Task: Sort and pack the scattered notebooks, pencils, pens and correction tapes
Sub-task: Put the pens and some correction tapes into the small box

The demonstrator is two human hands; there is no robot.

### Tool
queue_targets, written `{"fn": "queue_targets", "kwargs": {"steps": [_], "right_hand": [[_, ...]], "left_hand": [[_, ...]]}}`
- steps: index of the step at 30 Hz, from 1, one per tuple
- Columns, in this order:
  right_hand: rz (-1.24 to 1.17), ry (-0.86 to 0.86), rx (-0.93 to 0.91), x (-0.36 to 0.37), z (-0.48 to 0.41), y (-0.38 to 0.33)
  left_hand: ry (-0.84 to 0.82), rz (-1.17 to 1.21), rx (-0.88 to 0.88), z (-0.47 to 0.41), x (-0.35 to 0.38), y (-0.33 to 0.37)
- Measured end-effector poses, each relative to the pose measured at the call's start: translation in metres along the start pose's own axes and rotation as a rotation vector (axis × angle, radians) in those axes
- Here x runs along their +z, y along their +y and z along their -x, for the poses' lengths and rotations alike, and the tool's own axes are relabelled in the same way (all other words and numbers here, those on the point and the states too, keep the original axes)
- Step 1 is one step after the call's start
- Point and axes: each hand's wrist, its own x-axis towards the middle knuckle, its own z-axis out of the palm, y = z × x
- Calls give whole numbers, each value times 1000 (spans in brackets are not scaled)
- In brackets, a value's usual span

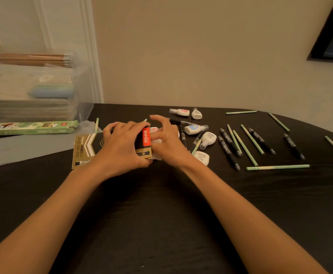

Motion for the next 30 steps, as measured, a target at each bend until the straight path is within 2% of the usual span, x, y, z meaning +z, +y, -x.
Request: {"fn": "queue_targets", "kwargs": {"steps": [6, 8, 10, 12, 13, 15, 17, 21, 26, 28, 30], "right_hand": [[-187, -153, 116, -3, -1, 2], [-407, -47, 168, -16, -2, 3], [-476, 220, 254, -29, -3, 10], [-173, 450, 370, -37, -5, 23], [14, 466, 427, -38, -5, 31], [257, 333, 529, -36, -5, 47], [391, 222, 581, -33, -6, 54], [466, 246, 578, -33, -11, 55], [260, 319, 628, -41, -14, 58], [89, 392, 681, -47, -14, 57], [-181, 383, 704, -52, -12, 54]], "left_hand": [[-14, -38, -11, 0, 2, 2], [-11, -55, -40, -1, 2, 2], [-29, -85, -81, -3, 3, 1], [-53, -118, -100, -4, 5, 0], [-59, -129, -104, -4, 6, 0], [-62, -140, -107, -4, 8, 1], [-62, -149, -107, -3, 9, 1], [-61, -163, -103, -3, 10, 0], [-66, -173, -110, -4, 12, 0], [-54, -172, -120, -4, 12, 0], [-37, -167, -129, -4, 11, 0]]}}
